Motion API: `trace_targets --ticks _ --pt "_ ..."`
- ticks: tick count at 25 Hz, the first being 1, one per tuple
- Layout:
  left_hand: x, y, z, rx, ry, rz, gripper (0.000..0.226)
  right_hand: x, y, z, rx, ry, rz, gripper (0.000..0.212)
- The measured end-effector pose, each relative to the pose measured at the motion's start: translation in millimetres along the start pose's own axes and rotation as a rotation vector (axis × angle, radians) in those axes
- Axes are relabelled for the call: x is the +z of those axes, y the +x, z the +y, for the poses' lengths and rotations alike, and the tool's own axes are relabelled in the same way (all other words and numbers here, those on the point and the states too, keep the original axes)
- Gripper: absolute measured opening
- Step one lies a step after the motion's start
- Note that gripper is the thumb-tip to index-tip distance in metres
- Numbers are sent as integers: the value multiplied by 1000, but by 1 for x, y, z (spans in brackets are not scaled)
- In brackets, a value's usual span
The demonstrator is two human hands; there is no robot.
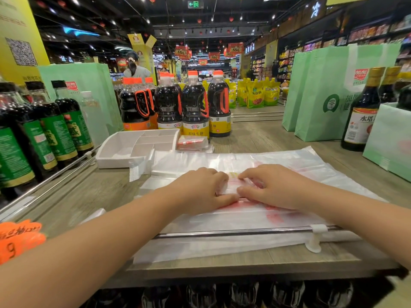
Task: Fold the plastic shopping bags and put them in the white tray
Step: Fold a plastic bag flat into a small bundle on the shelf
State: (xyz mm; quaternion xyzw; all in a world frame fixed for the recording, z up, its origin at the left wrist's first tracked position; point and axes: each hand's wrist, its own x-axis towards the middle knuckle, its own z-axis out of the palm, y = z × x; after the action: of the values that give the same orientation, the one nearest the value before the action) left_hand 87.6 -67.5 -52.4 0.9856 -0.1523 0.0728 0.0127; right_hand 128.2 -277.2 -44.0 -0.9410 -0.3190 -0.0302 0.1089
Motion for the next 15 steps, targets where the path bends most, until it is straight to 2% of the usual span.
trace_targets --ticks 2,5,7,11,13,15 --pt "1 0 1 -11 -53 21 66 0 2 -1 37 109 18 52" --pt "4 1 -5 -73 -234 28 75 -6 14 -7 186 463 44 51" --pt "4 3 -8 -105 -315 29 79 -6 27 -9 273 616 81 52" --pt "5 1 -19 -67 -329 42 80 -2 43 -17 376 826 58 54" --pt "1 1 -28 -22 -248 136 73 -6 53 -22 377 971 68 56" --pt "-8 7 -41 19 -123 339 50 -13 68 -28 371 1113 126 59"
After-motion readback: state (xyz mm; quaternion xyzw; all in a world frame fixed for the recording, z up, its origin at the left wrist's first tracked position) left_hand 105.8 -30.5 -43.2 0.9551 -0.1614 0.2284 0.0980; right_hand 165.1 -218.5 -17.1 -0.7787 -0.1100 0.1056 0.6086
